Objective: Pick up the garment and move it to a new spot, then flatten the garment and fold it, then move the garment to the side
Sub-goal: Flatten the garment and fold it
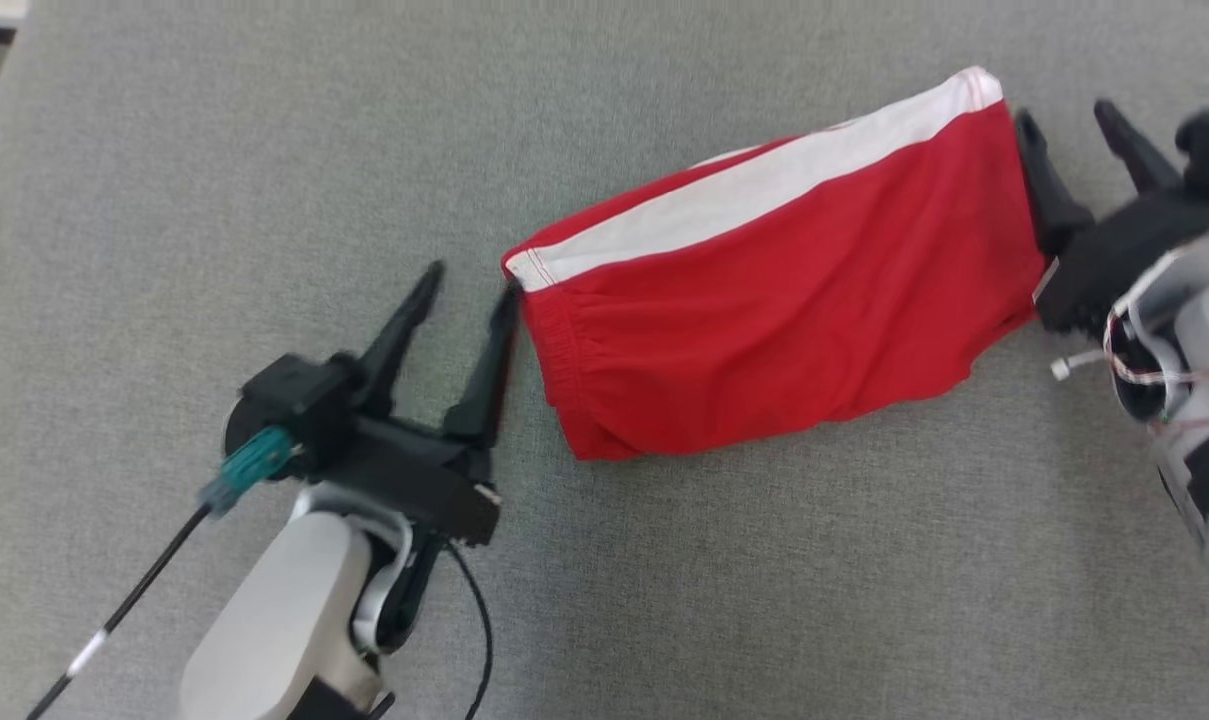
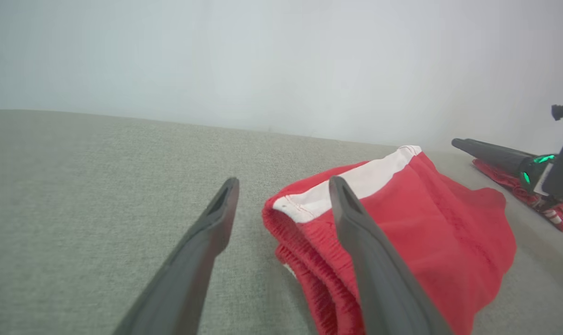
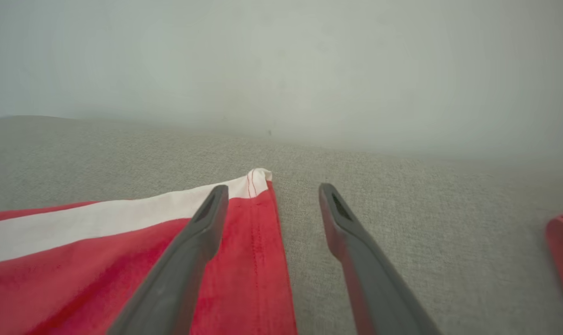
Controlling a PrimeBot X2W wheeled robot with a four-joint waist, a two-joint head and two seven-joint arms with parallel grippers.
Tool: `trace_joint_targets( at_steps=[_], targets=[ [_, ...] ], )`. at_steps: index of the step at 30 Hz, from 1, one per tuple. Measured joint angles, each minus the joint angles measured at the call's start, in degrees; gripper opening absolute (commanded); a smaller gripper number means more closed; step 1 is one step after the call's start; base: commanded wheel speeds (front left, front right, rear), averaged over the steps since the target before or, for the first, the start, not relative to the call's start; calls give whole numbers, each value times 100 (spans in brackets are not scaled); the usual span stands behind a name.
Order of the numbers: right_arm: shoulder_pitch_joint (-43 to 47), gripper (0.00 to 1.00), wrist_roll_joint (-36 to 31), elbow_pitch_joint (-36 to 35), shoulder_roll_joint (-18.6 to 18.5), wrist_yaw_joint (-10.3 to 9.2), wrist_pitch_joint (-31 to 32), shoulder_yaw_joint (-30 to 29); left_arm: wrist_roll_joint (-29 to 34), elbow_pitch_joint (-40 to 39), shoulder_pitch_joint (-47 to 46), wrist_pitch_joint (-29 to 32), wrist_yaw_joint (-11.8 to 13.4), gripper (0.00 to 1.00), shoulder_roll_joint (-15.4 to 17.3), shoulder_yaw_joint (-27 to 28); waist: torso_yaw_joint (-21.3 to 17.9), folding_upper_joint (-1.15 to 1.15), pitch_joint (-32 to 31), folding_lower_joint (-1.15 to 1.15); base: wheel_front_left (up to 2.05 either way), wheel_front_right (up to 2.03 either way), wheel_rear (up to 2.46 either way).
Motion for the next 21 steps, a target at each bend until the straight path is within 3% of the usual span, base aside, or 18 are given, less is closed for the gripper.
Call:
trace_joint_targets(
  at_steps=[6,10,21],
  targets=[
    [563,100,314,-93,-175,0,-47,253,508,-677,753,1,230,100,-127,1033,-10,0,-304,-1,0,0,0],
    [839,100,452,-64,-221,0,12,338,924,-1083,1198,0,246,100,-312,1612,-4,0,-453,-1,0,0,0],
    [950,100,667,457,-24,0,267,333,1872,-1332,1947,0,130,100,-614,2207,98,0,-499,0,0,0,0]
  ],
)
